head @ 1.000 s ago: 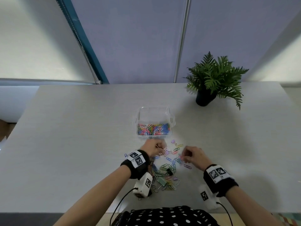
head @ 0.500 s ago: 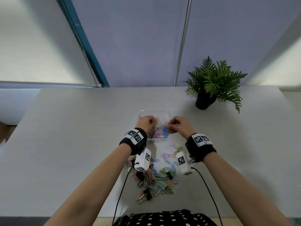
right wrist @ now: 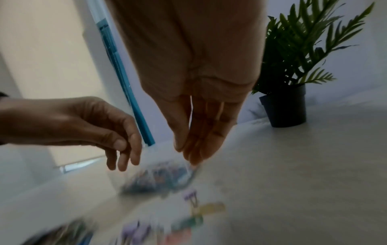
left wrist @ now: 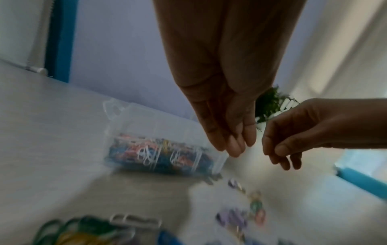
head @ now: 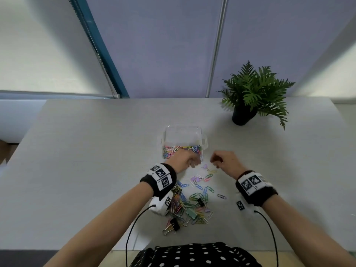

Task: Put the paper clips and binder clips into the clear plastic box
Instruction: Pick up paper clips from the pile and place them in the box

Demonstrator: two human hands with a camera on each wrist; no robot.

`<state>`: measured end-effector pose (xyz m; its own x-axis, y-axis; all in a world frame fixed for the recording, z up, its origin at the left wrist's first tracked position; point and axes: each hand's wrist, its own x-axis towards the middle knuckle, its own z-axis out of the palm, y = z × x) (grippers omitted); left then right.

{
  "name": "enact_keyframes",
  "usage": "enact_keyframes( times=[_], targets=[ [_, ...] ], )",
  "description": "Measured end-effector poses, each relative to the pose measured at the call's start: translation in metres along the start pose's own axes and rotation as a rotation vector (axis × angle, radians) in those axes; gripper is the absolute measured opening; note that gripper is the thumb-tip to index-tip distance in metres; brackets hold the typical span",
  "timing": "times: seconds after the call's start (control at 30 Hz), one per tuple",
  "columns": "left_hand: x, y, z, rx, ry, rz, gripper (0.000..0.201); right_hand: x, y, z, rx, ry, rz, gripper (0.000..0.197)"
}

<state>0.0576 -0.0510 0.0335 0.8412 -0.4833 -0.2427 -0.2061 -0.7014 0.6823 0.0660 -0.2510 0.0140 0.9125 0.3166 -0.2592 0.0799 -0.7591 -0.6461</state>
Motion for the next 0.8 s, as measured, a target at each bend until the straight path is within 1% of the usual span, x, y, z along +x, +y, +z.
enact_keyframes(
  times=[0.07,0.13,0.17,0.23,0.27,0.33,0.37,0.4,0.5,0.57,0.63,0.67,0.73,0.8],
  targets=[
    [-0.007,-0.001,0.017,0.103,-0.085,-0.007,0.03,-0.019,0.011,0.01,-0.141,-0.141,0.091,0.01],
    [-0.012,-0.006,0.035,0.257,-0.099,-0.046,0.024,-0.038,0.019,0.023,-0.276,-0.245,0.173,0.016],
    [-0.015,-0.008,0.042,0.322,-0.094,-0.078,0.021,-0.046,0.022,0.03,-0.341,-0.274,0.193,0.02],
    [-0.02,-0.008,0.053,0.366,-0.087,-0.12,0.018,-0.061,0.027,0.041,-0.457,-0.293,0.179,0.027],
    [-0.022,-0.008,0.058,0.353,-0.09,-0.106,0.018,-0.067,0.029,0.047,-0.478,-0.277,0.156,0.026],
    [-0.025,-0.008,0.067,0.348,-0.1,-0.023,0.022,-0.074,0.03,0.054,-0.445,-0.224,0.122,0.016],
    [-0.025,-0.006,0.07,0.359,-0.108,0.018,0.025,-0.075,0.03,0.056,-0.416,-0.203,0.121,0.014],
    [-0.026,-0.005,0.073,0.375,-0.117,0.038,0.027,-0.075,0.029,0.056,-0.386,-0.19,0.132,0.016],
    [-0.025,0.002,0.078,0.448,-0.14,0.05,0.031,-0.071,0.025,0.053,-0.248,-0.163,0.17,0.022],
    [-0.025,0.004,0.079,0.484,-0.14,0.059,0.034,-0.068,0.022,0.051,-0.113,-0.125,0.186,0.026],
    [-0.026,0.003,0.078,0.491,-0.139,0.055,0.034,-0.064,0.019,0.054,0.036,-0.067,0.221,0.025],
    [-0.028,0.003,0.078,0.493,-0.135,0.055,0.035,-0.062,0.017,0.057,0.074,-0.052,0.243,0.023],
    [-0.031,0.002,0.078,0.505,-0.121,0.061,0.036,-0.061,0.011,0.067,0.035,-0.049,0.269,0.026],
    [-0.033,0.003,0.079,0.513,-0.1,0.071,0.035,-0.062,0.006,0.08,-0.129,-0.029,0.246,0.037]
  ],
)
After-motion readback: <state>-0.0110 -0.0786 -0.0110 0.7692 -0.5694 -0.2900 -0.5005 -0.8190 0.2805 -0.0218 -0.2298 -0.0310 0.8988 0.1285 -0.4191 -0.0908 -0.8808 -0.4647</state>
